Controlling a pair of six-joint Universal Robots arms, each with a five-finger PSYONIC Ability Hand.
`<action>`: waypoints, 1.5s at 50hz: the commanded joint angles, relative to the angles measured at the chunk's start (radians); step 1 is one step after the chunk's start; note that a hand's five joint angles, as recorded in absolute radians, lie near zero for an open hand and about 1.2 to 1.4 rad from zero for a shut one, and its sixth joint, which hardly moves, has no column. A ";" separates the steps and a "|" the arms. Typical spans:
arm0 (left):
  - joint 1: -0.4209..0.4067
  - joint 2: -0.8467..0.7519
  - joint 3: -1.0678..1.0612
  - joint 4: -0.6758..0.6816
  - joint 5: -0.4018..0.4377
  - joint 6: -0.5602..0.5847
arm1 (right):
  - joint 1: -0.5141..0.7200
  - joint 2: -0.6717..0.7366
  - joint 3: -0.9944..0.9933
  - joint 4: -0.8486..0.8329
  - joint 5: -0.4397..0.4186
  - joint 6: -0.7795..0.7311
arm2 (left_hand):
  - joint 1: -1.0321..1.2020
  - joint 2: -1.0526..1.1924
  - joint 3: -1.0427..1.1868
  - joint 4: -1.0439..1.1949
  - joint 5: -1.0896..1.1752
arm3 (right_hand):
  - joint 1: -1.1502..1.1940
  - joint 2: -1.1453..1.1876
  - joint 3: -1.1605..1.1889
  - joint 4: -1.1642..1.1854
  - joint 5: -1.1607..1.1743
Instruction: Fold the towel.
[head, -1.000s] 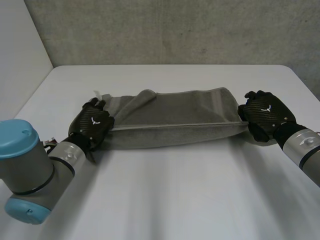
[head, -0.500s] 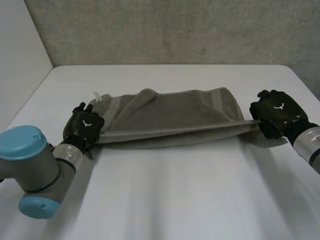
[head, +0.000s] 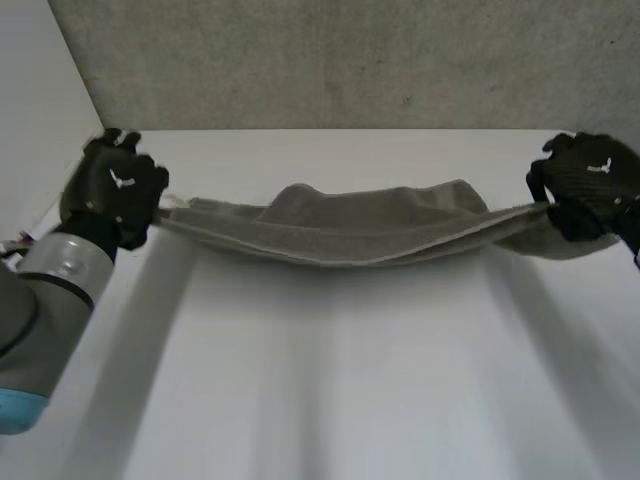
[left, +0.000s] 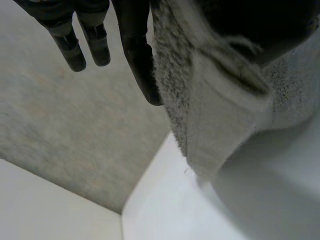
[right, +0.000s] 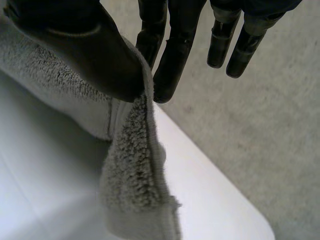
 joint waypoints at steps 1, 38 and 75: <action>0.007 0.164 0.056 -0.170 0.066 -0.018 | -0.001 -0.109 -0.074 0.137 -0.045 -0.012 | 0.100 0.068 -0.042 -0.056 0.075 | 0.083 0.081 -0.051 -0.078 0.068; 0.067 -0.265 0.195 -0.302 0.083 -0.012 | 0.010 0.218 -0.207 0.335 -0.033 -0.408 | 0.100 0.068 -0.042 -0.056 0.075 | 0.083 0.081 -0.051 -0.078 0.068; 0.061 -0.716 0.672 -0.362 0.049 -0.012 | 0.210 0.948 -0.857 0.024 0.151 -0.218 | 0.100 0.068 -0.042 -0.056 0.075 | 0.083 0.081 -0.051 -0.078 0.068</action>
